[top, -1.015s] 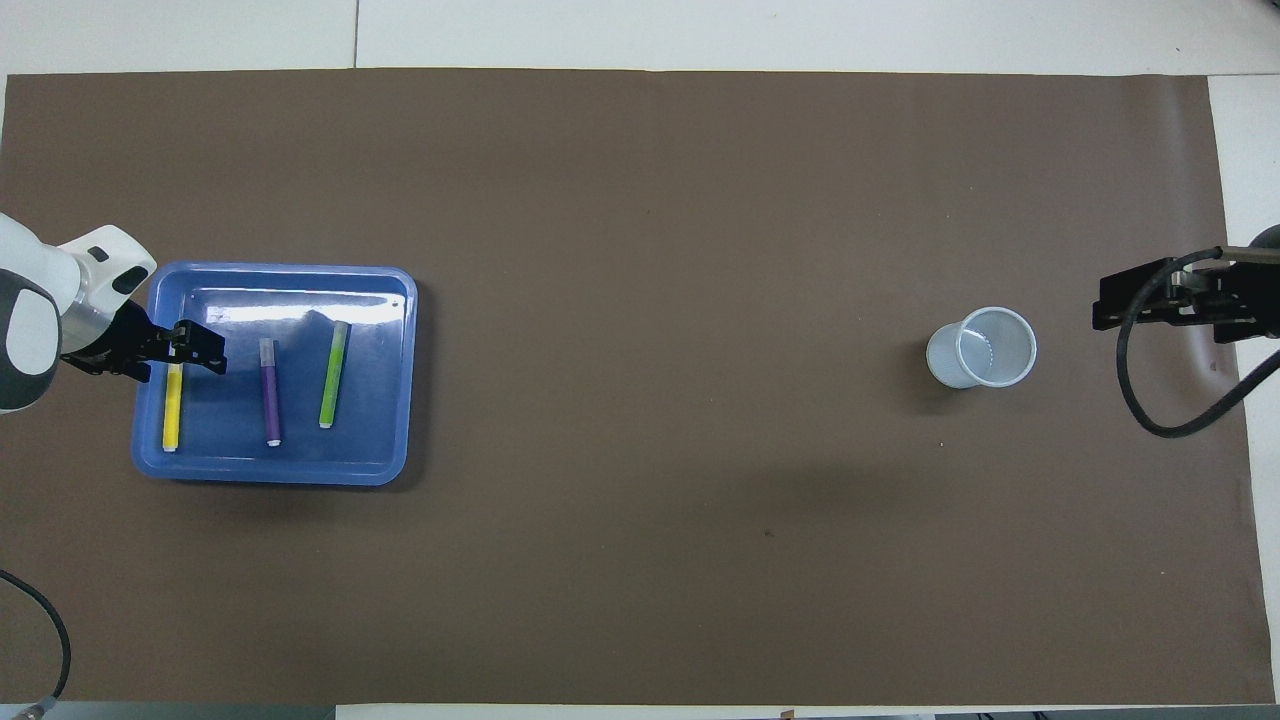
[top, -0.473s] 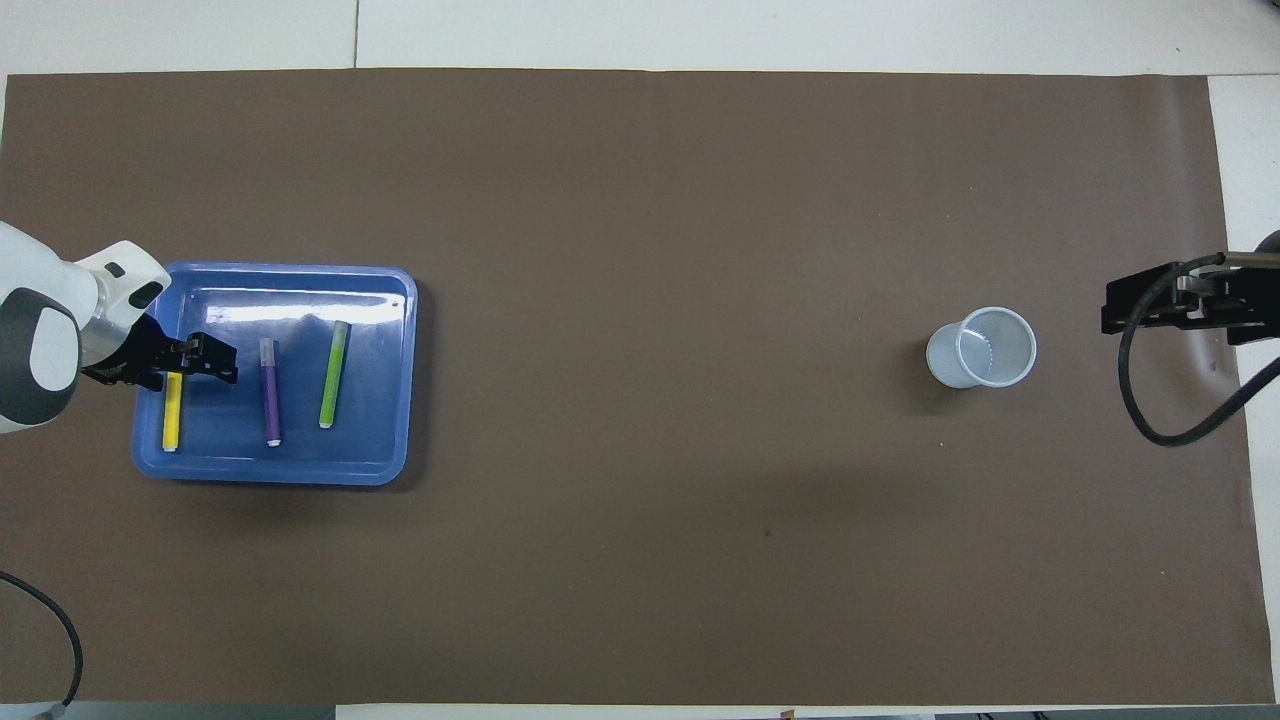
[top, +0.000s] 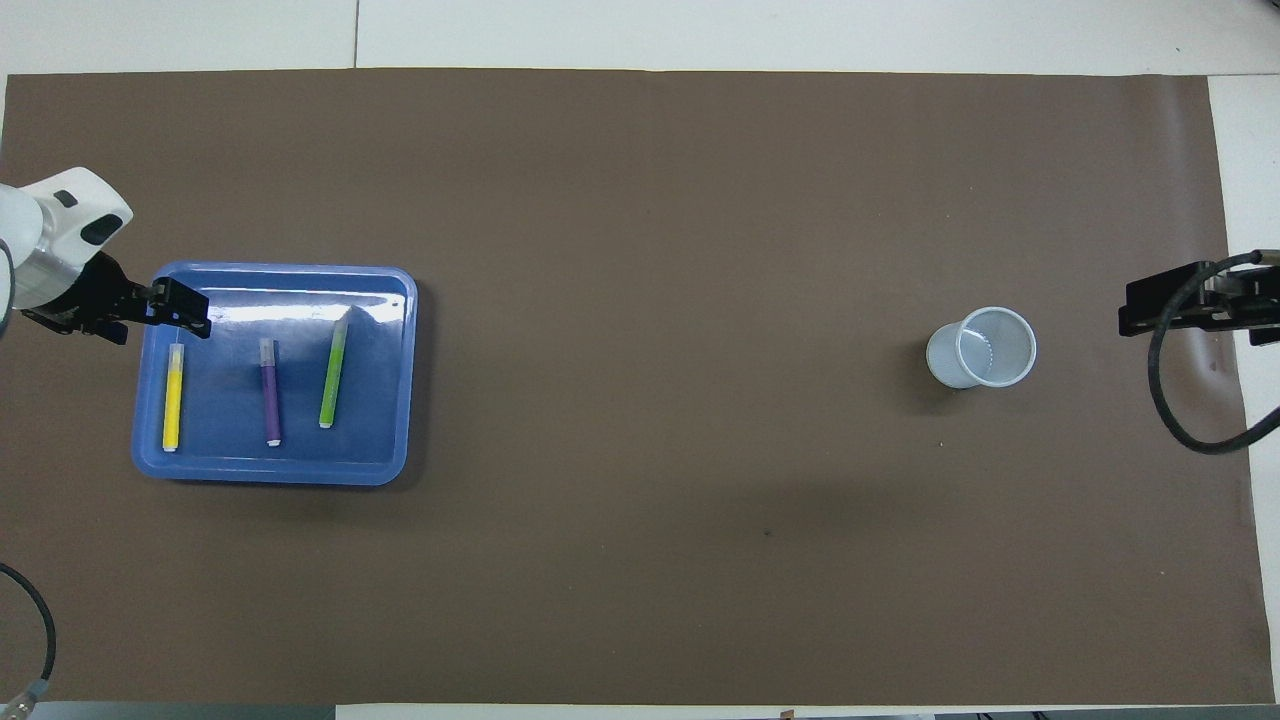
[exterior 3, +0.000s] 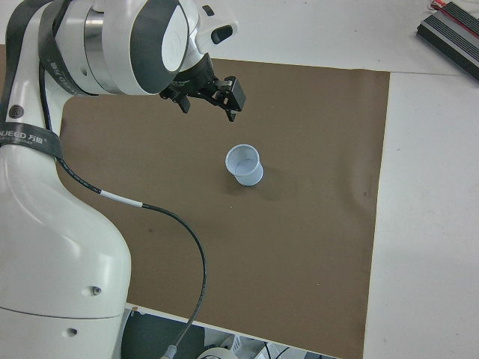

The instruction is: Right arm passes pens to left for tray arrangement

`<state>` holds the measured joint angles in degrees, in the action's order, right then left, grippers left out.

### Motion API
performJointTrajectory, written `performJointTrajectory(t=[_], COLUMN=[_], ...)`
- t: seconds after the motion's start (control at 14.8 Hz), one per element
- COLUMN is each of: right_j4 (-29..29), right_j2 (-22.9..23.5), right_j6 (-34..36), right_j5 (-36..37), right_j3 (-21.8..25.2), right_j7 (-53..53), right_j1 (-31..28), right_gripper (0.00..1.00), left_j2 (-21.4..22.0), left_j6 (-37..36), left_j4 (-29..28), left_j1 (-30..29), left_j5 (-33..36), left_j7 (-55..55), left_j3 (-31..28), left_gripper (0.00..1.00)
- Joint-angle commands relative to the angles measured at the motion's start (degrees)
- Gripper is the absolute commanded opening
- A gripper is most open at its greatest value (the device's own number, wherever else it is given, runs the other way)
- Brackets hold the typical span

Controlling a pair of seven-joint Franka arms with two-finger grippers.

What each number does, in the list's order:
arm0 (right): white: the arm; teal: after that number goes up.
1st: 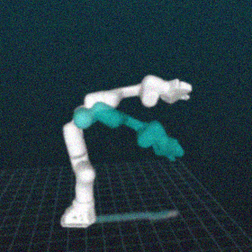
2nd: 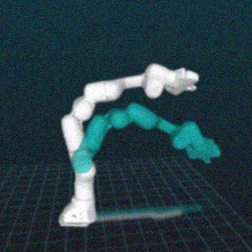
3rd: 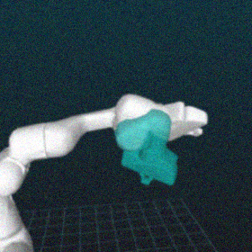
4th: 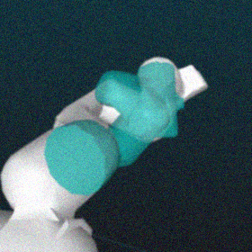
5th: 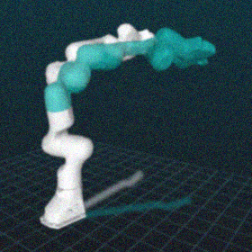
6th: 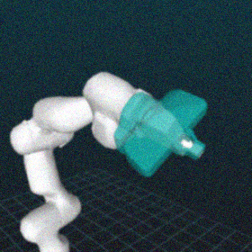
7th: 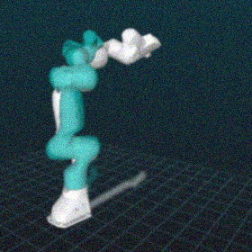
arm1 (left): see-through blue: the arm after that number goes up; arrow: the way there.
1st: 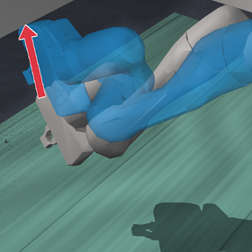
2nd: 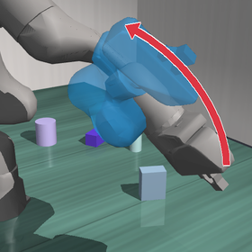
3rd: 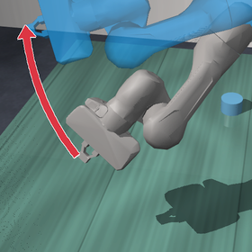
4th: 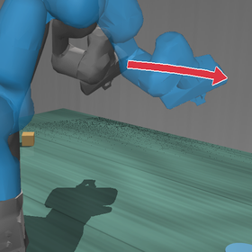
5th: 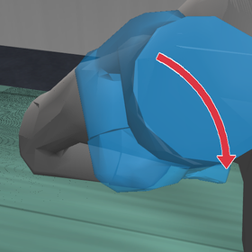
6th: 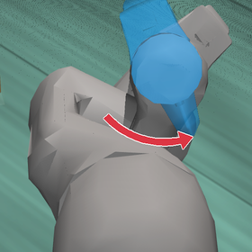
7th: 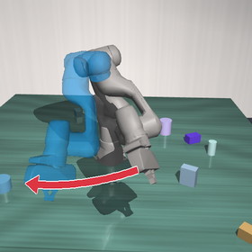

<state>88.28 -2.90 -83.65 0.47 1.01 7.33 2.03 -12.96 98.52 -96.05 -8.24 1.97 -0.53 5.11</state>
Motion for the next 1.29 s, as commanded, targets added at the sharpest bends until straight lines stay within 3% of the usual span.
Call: performJointTrajectory(t=[0.0, 0.2, 0.54, 0.68, 0.95, 1.22], right_j4=[-1.6, -0.6, 0.2, 0.2, 0.3, 1.2], right_j2=[1.2, 0.8, 0.4, 0.4, 0.4, 0.1], right_j6=[1.1, 0.9, 0.9, 0.8, 0.6, 0.2], right_j5=[-1.2, -0.6, 0.5, 0.5, 0.4, 0.3], right_j3=[0.5, 0.4, 0.4, 0.3, 0.0, -0.2], right_j7=[-1.4, -1.5, -2.1, -2.1, -2.1, -1.7], right_j1=[-0.6, -0.3, -0.4, -0.3, 0.2, 0.2], right_gripper=[1.0, 1.0, 1.0, 1.0, 1.0, 1.0], left_j2=[3.5, 10.9, 16.3, 17.0, 17.3, 16.5], left_j6=[-8.5, -11.9, -15.2, -15.0, -14.0, -14.7], left_j4=[5.7, 4.3, -0.2, -0.5, 0.2, 2.2], left_j1=[0.4, 0.9, 5.9, 8.9, 8.9, 9.1], left_j5=[-0.9, -0.9, -1.1, -1.2, -5.4, -4.7], left_j7=[4.3, 4.0, 5.8, 6.5, 6.2, 6.2], left_j3=[0.5, 1.8, -1.1, -3.6, -3.9, -3.4], left_gripper=[1.0, 1.0, 1.0, 1.0, 1.0, 1.0])
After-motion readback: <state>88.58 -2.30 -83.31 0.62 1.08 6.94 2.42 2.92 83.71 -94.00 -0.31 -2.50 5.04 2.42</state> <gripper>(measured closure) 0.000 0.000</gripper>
